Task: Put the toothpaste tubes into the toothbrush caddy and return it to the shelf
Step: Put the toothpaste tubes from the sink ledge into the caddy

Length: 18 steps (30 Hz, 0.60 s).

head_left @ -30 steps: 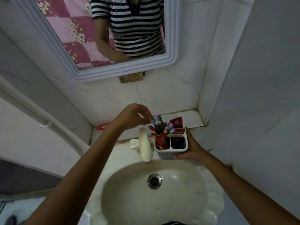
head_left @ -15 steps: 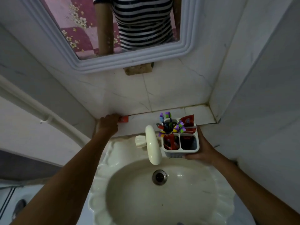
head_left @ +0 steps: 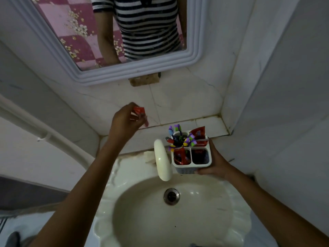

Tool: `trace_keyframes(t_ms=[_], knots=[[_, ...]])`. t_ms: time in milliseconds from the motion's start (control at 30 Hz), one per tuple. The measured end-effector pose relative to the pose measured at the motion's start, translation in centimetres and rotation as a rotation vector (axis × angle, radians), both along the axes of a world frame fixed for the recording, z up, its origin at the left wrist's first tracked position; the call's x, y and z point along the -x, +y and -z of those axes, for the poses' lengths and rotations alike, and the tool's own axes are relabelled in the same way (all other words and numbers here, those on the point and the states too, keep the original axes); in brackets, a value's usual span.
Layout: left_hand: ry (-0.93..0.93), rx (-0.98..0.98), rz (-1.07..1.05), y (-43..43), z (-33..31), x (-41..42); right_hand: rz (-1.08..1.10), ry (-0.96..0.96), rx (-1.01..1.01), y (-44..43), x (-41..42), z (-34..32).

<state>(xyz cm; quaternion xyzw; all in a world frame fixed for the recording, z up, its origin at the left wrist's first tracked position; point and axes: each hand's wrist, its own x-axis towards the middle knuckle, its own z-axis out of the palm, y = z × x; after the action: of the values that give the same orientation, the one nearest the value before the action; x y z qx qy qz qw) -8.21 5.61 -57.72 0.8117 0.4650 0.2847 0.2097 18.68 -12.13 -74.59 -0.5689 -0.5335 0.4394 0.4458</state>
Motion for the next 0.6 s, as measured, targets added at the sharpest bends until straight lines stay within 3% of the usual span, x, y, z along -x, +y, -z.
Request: trace_keyframes(t_ms=[133,200,333,467,600], knots=[[-0.269,0.136,0.169,-4.3,-6.0,-3.6,-0.011,0.011,-0.009,0.0,0.0,-0.1],[-0.298,0.229,0.285,-6.3,-7.7,-5.2,-0.002,0.02,-0.002,0.0,0.2,-0.5],[-0.068,0.317,0.475,-9.3,-6.9,-8.3,-0.008,0.038,-0.018,0.1,0.4,-1.2],[0.228,0.203,0.501,-10.3,-3.7,-10.0,0.0,0.013,-0.02,0.3,0.6,-1.9],[0.328,0.19,0.469,-10.6,-2.6,-9.8,-0.007,-0.014,-0.018,0.4,0.4,-2.3]])
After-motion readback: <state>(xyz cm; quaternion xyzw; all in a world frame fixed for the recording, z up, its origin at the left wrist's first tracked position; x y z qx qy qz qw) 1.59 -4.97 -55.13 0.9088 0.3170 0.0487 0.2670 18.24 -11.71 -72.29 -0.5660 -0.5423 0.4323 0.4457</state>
